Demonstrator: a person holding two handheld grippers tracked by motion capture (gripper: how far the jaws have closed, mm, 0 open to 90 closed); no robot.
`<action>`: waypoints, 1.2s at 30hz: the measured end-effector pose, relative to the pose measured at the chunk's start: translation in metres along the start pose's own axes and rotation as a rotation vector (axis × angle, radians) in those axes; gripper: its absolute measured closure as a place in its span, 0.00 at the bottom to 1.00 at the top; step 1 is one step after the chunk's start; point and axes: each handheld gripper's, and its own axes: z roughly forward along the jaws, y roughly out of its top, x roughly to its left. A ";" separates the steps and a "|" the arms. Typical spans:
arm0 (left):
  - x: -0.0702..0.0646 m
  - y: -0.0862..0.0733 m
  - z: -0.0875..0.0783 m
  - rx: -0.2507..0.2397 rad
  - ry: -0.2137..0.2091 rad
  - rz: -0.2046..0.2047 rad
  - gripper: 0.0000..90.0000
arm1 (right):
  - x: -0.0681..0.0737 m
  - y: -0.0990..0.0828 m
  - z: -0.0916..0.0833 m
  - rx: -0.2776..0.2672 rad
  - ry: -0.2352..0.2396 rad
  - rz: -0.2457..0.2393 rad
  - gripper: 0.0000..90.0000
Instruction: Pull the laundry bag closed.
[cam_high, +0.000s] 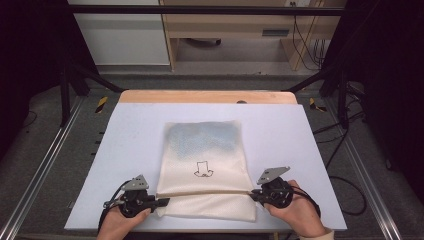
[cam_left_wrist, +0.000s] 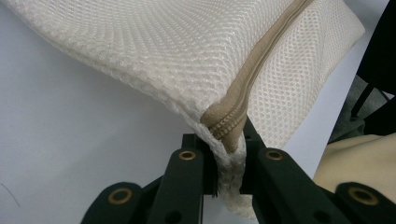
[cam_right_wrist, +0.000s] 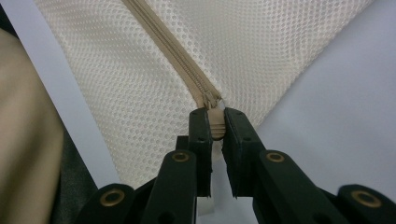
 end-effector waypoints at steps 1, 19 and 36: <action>0.000 0.000 0.000 0.001 0.000 0.000 0.93 | 0.000 0.000 0.000 0.000 0.000 0.000 0.91; -0.003 0.000 0.001 0.013 0.022 0.003 0.84 | 0.003 0.002 0.003 0.021 -0.009 -0.003 0.91; -0.005 0.000 0.000 0.011 0.023 0.004 0.83 | 0.003 0.003 0.004 0.036 -0.003 0.003 0.91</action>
